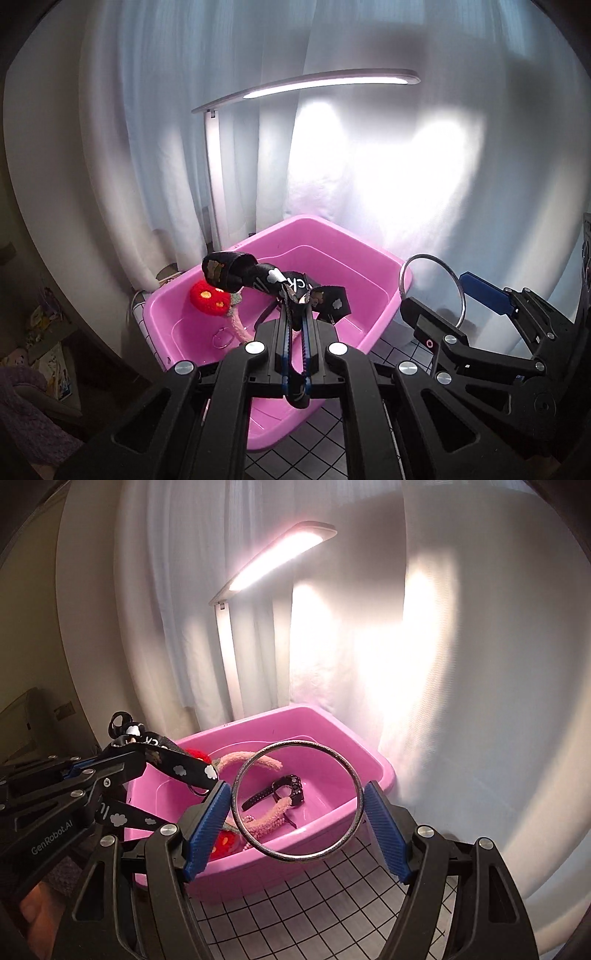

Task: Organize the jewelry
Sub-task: 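Carry the lanyard and ring into the pink tub and open both tools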

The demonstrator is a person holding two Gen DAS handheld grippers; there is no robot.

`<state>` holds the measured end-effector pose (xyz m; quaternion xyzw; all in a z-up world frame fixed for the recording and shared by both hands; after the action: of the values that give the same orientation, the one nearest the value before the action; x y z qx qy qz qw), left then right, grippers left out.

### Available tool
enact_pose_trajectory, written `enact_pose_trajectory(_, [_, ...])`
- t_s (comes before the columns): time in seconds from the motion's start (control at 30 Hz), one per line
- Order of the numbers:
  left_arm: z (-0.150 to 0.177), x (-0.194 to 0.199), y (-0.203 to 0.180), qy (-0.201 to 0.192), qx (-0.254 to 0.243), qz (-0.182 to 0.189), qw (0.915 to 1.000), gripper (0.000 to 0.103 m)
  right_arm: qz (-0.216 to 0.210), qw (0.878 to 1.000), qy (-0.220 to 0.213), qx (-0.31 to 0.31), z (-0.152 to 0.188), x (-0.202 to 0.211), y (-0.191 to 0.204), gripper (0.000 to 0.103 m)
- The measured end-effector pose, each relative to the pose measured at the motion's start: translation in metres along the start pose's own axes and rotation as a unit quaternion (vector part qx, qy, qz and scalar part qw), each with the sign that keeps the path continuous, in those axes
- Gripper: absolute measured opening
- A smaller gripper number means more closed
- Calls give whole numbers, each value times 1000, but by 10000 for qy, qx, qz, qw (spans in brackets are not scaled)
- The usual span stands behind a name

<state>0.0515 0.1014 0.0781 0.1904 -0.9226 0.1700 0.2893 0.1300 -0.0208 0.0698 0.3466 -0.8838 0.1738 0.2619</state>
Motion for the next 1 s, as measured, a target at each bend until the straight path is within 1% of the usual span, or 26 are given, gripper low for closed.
enact_pose_trajectory(0.1, [-17,-12,15,-47,13,-39,10000,6,-75,10000,18,9,-15,-18,10,71])
enact_pose_trajectory(0.2, [-30,-28,29,33,61,-69,10000,6,-127,9999,83,-55,-25,-38,15,71])
enact_pose_trajectory(0.3, [-39,-46,45,147,117,-90,9998,6,-141,9997,199,-95,-33,-54,16,71])
enact_pose_trajectory(0.43, [-42,-68,61,429,184,-106,9989,6,-138,9990,424,-51,-44,-79,21,71])
enact_pose_trajectory(0.6, [-43,-94,74,670,175,-149,9975,6,-228,9959,860,-144,-45,-120,24,71])
enact_pose_trajectory(0.73, [-37,-118,81,999,137,-225,9947,6,-215,9920,1233,-174,-35,-146,25,71])
enact_pose_trajectory(0.87, [-26,-139,84,1335,72,-400,9902,8,-230,9878,1524,-235,-23,-164,24,71])
enact_pose_trajectory(0.9, [-23,-144,84,1413,44,-451,9889,13,-237,9866,1597,-229,-21,-167,25,71])
enact_pose_trajectory(0.93, [-20,-148,84,1509,21,-494,9873,27,-233,9855,1665,-235,-20,-171,25,72])
enact_pose_trajectory(0.97, [-18,-150,84,1567,20,-485,9865,35,-221,9845,1720,-258,-19,-173,25,72])
enact_pose_trajectory(1.0, [-16,-150,85,1567,26,-538,9862,54,-127,9833,1794,-285,-19,-176,24,72])
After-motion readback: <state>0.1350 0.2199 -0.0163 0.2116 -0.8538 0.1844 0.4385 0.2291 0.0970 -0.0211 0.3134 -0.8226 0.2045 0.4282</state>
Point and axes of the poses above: each gripper's, at about its wrist camera, not at the fingertips, and x roughly against the way its jaws point, y to its left, z to its underside, the point moved 1 cm from there along -x, roughly the way its jaws point, and after that the axes turned 11 degrees about x, right-handed, at the moved point
